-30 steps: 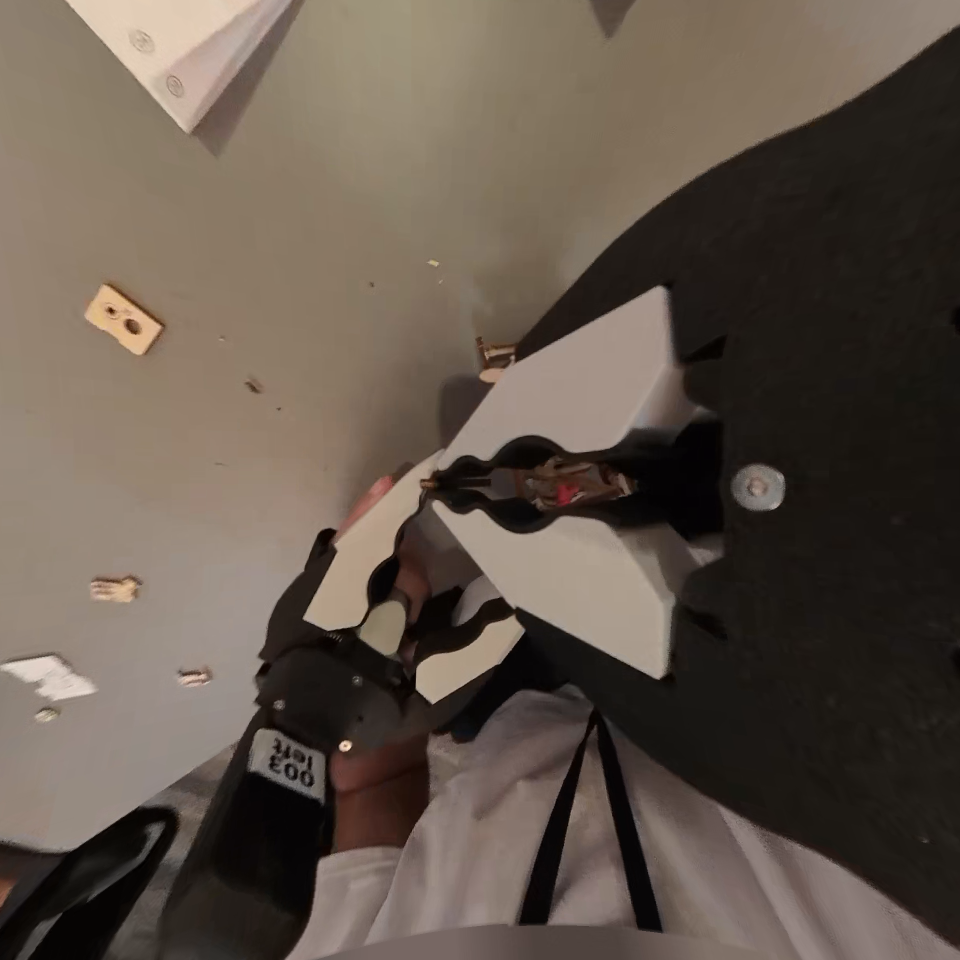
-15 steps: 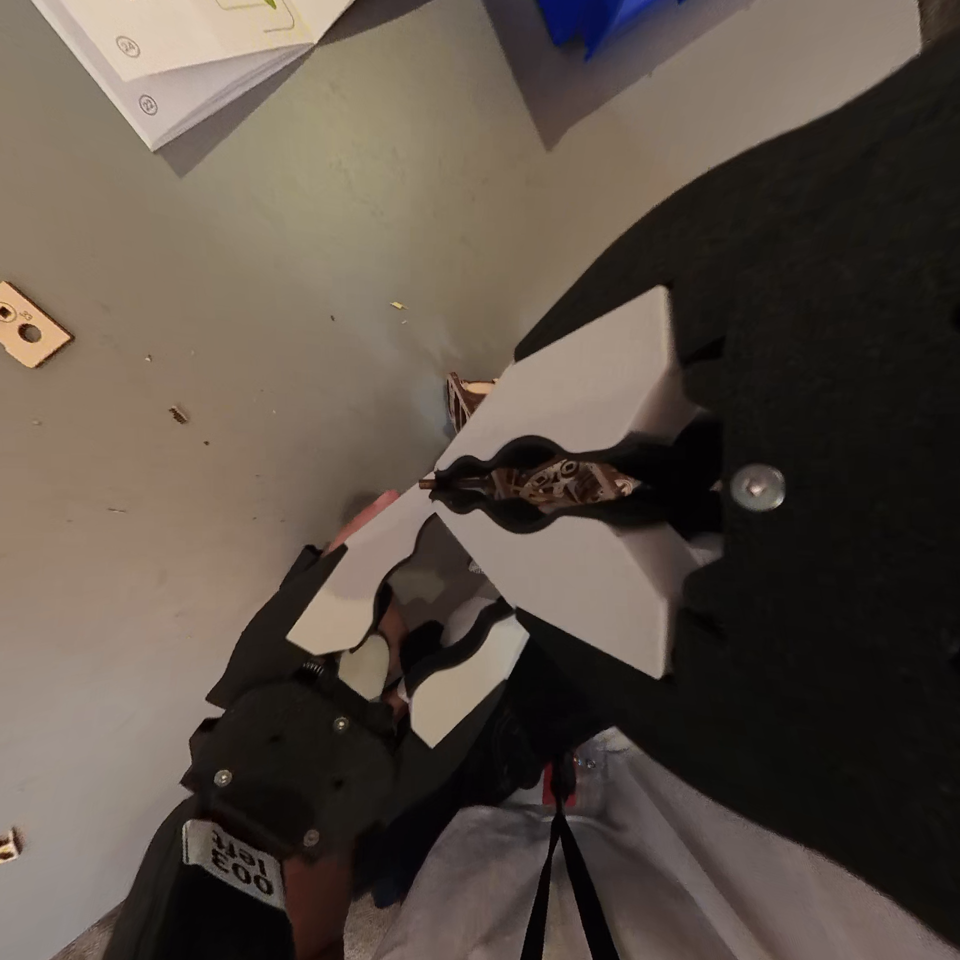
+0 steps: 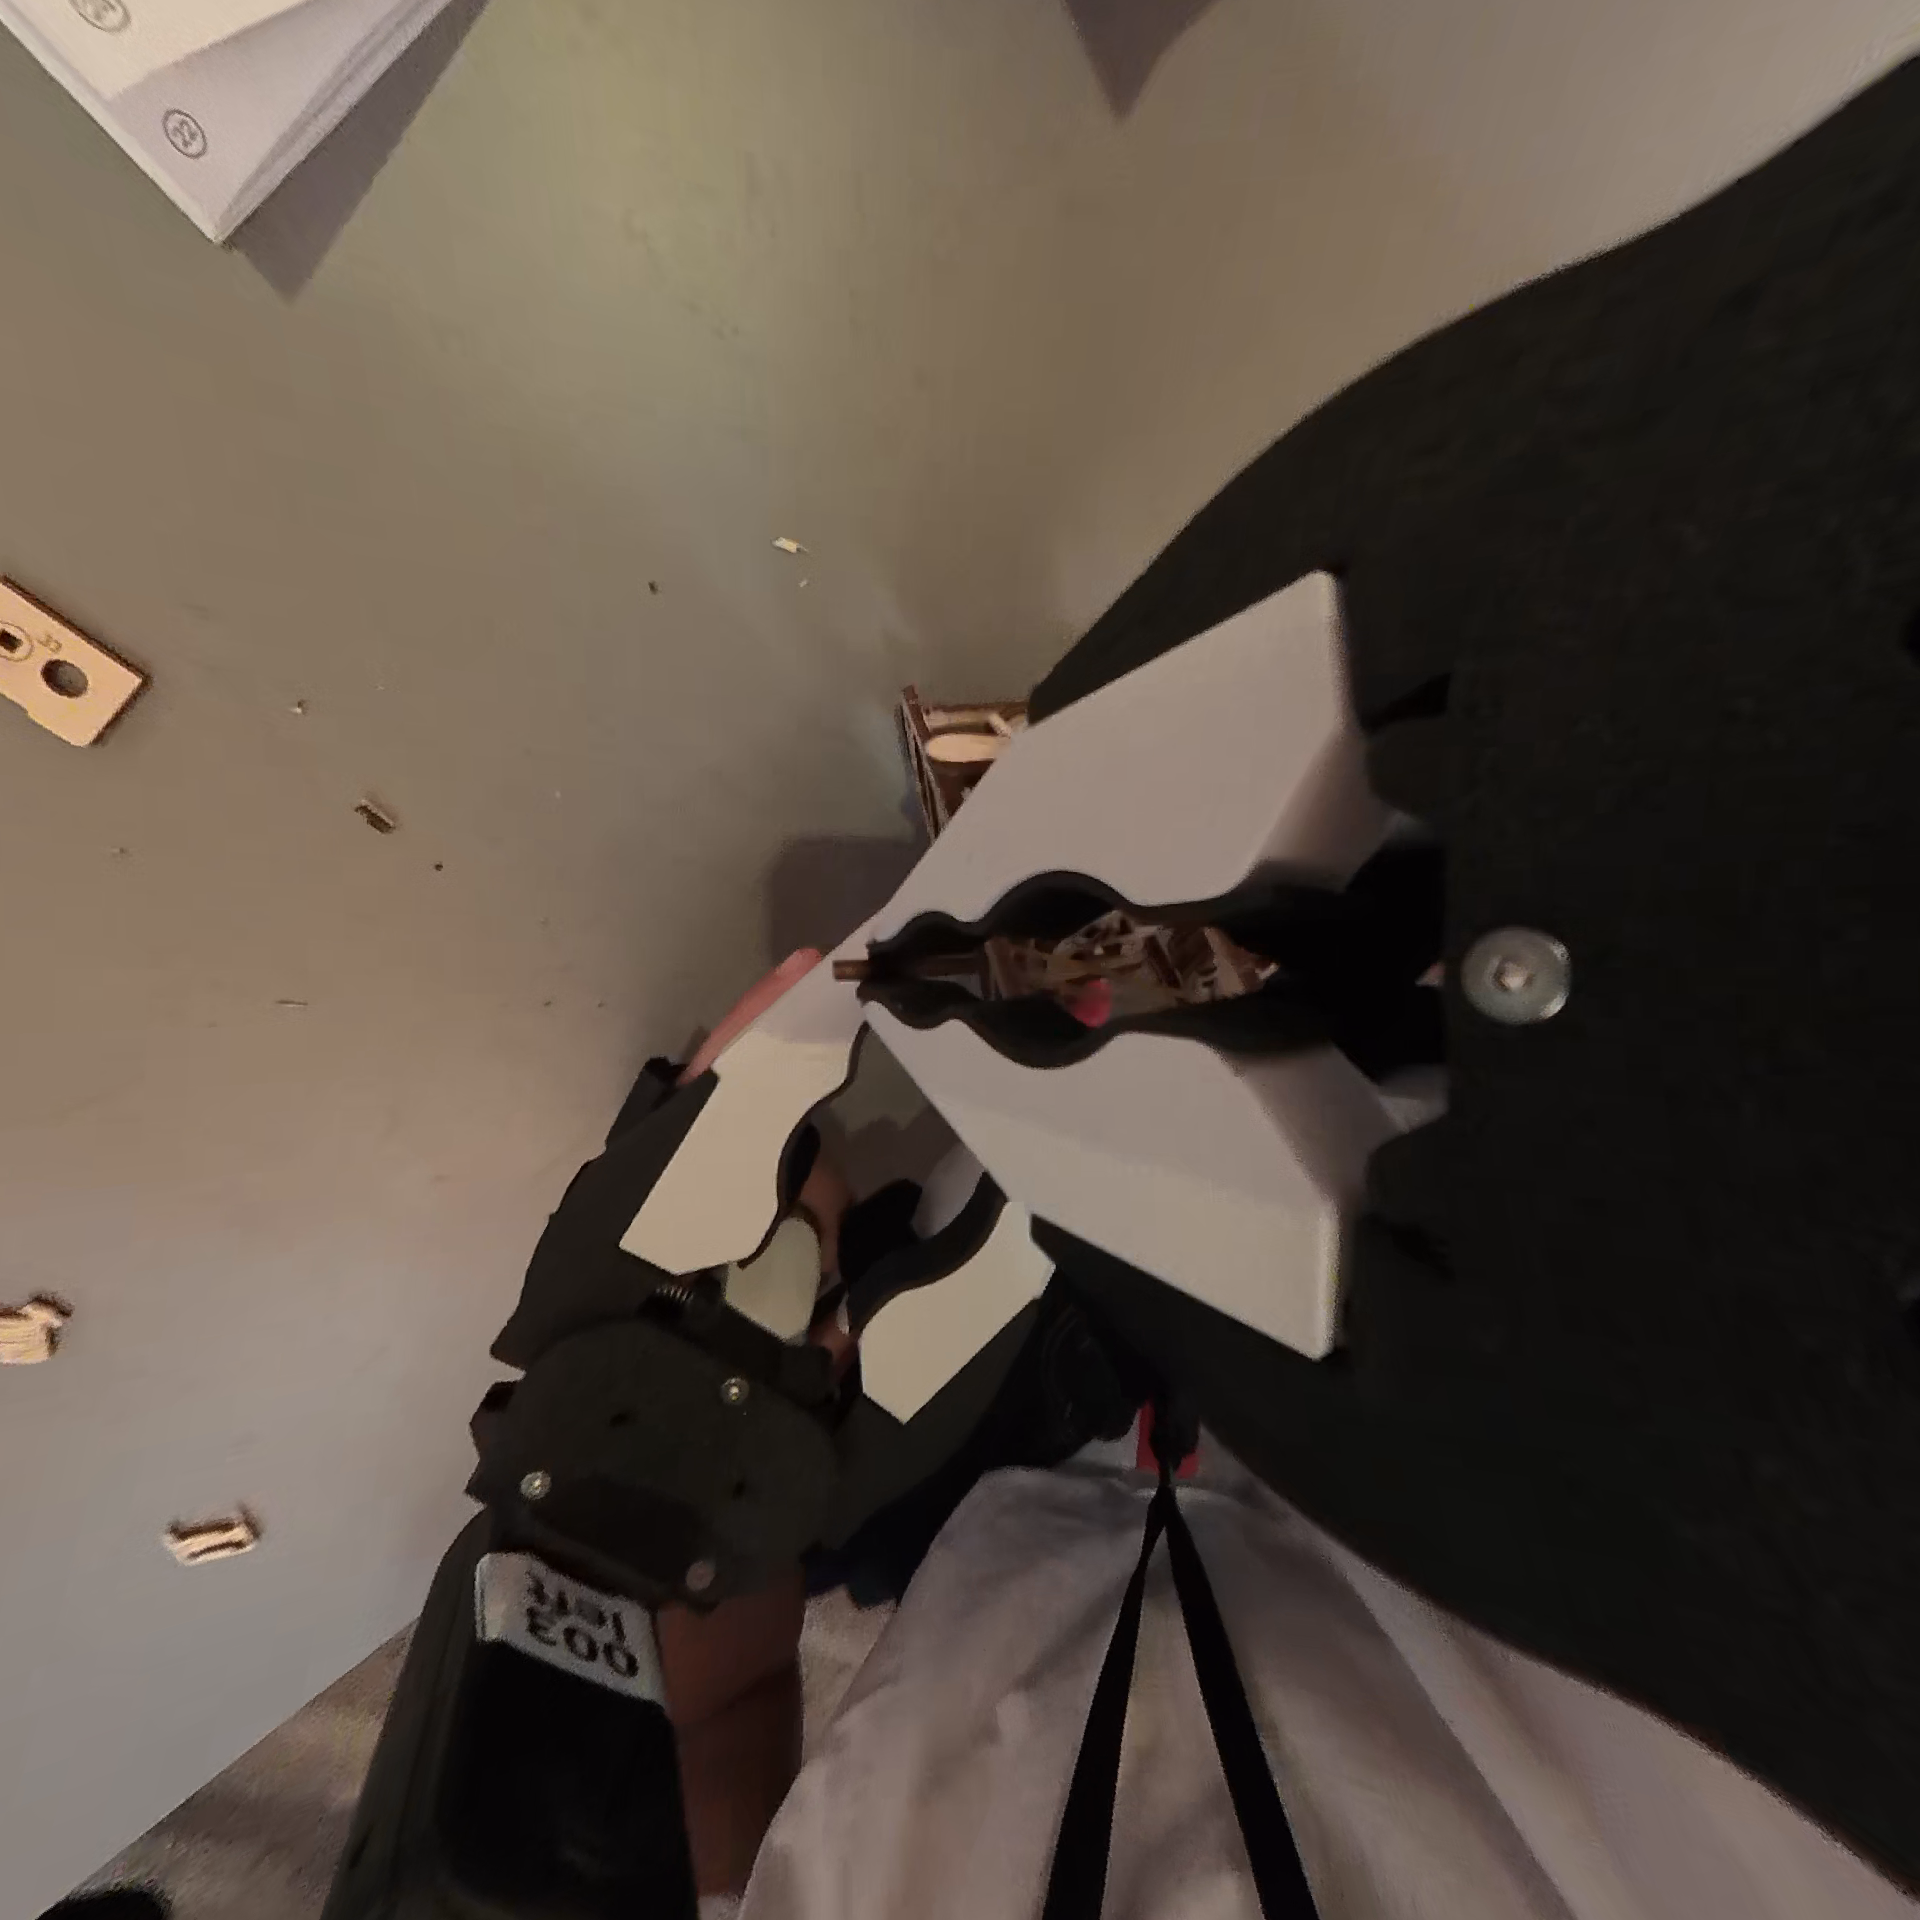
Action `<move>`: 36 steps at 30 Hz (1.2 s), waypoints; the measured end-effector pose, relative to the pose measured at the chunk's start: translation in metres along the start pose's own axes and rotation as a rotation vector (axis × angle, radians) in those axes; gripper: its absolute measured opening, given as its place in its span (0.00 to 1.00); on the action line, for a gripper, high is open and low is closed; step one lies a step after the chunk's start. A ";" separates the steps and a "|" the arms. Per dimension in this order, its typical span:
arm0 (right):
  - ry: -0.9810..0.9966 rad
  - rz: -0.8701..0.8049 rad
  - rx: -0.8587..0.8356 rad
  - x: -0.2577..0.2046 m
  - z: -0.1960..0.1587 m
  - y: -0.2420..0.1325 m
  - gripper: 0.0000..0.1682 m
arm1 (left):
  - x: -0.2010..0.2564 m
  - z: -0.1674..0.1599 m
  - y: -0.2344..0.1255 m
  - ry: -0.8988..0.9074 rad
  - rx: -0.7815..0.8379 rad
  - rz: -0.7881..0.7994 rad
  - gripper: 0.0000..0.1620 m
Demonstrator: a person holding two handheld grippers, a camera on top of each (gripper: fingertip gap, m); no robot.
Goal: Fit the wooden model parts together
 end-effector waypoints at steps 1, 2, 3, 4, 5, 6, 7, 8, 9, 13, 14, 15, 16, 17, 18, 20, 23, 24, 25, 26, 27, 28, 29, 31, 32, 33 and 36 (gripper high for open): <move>0.021 0.027 0.031 -0.001 0.002 -0.001 0.01 | 0.000 0.000 0.000 0.000 -0.003 -0.003 0.32; 0.045 0.054 0.061 -0.001 0.003 -0.002 0.01 | 0.000 -0.001 0.000 -0.001 -0.005 -0.004 0.31; 0.065 0.082 0.082 -0.002 0.004 -0.002 0.01 | 0.000 -0.002 0.001 -0.005 -0.013 -0.003 0.29; 0.084 0.093 0.098 -0.001 0.004 -0.001 0.01 | -0.001 -0.003 0.002 -0.011 -0.023 -0.001 0.29; 0.095 0.101 0.106 0.000 0.003 0.001 0.01 | 0.000 -0.004 0.003 -0.016 -0.033 -0.008 0.29; 0.101 0.106 0.113 0.001 0.002 0.002 0.01 | 0.000 -0.005 0.003 -0.020 -0.035 -0.011 0.29; 0.093 0.096 0.124 0.001 0.003 0.000 0.01 | 0.000 -0.004 0.003 -0.021 -0.032 -0.010 0.29; 0.066 0.071 0.136 0.002 0.004 -0.004 0.01 | 0.001 -0.003 0.002 -0.018 -0.027 -0.016 0.28; 0.036 0.036 0.144 0.003 0.006 -0.009 0.01 | 0.001 -0.003 0.002 -0.015 -0.021 -0.016 0.28; -0.055 -0.043 0.168 0.002 0.012 -0.023 0.01 | 0.002 0.001 -0.003 -0.008 0.013 -0.020 0.30; -0.070 -0.045 0.193 0.000 0.013 -0.027 0.01 | 0.003 0.001 -0.005 0.000 0.016 -0.027 0.32; -0.084 -0.051 0.234 -0.001 0.014 -0.034 0.01 | 0.003 0.002 -0.008 0.021 0.020 -0.027 0.34; -0.085 -0.079 0.296 0.002 0.013 -0.043 0.01 | 0.000 0.002 -0.013 0.052 0.023 -0.016 0.37; -0.067 -0.093 0.376 0.004 0.010 -0.054 0.00 | -0.001 0.002 -0.019 0.091 0.019 -0.013 0.37; -0.049 -0.072 0.470 0.003 0.005 -0.064 0.01 | 0.000 0.003 -0.026 0.123 0.017 -0.032 0.36; -0.034 -0.032 0.687 0.004 -0.010 -0.078 0.01 | 0.003 0.010 -0.042 0.180 0.031 -0.098 0.28; 0.080 0.202 1.032 -0.002 -0.038 -0.093 0.00 | 0.002 0.013 -0.054 0.308 0.005 -0.194 0.35; 0.141 0.253 1.107 0.000 -0.047 -0.093 0.00 | 0.003 0.011 -0.056 0.377 -0.027 -0.228 0.35; 0.178 0.271 1.170 0.002 -0.054 -0.090 0.00 | 0.006 0.008 -0.057 0.457 -0.040 -0.265 0.37; 0.188 0.281 1.218 0.000 -0.059 -0.086 0.00 | 0.008 0.004 -0.057 0.546 -0.044 -0.299 0.38; 0.195 0.272 1.244 -0.001 -0.061 -0.080 0.00 | 0.005 0.001 -0.052 0.647 -0.044 -0.282 0.37; 0.187 0.240 1.253 -0.002 -0.061 -0.073 0.00 | 0.003 -0.001 -0.047 0.741 -0.040 -0.275 0.38; 0.176 0.188 1.259 -0.001 -0.061 -0.067 0.00 | 0.002 -0.003 -0.042 0.814 -0.035 -0.276 0.39; 0.149 0.143 1.295 -0.003 -0.059 -0.065 0.00 | 0.000 -0.012 -0.030 0.894 -0.053 -0.294 0.40; 0.141 0.147 1.315 -0.005 -0.058 -0.067 0.00 | -0.003 -0.017 -0.026 0.927 -0.063 -0.298 0.40; 0.142 0.146 1.313 -0.005 -0.057 -0.068 0.00 | -0.005 -0.021 -0.022 0.956 -0.072 -0.299 0.40; 0.134 0.151 1.270 -0.007 -0.053 -0.065 0.01 | -0.006 -0.024 -0.017 0.941 -0.064 -0.336 0.39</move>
Point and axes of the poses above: each gripper's, where its closed fingertips meet, y out along the fingers, z out of its top, x = y × z across the jaws, the point moved 1 cm from there along -y, back along the fingers, and after that the axes turned 4 degrees about -x, right-handed, at the moved point
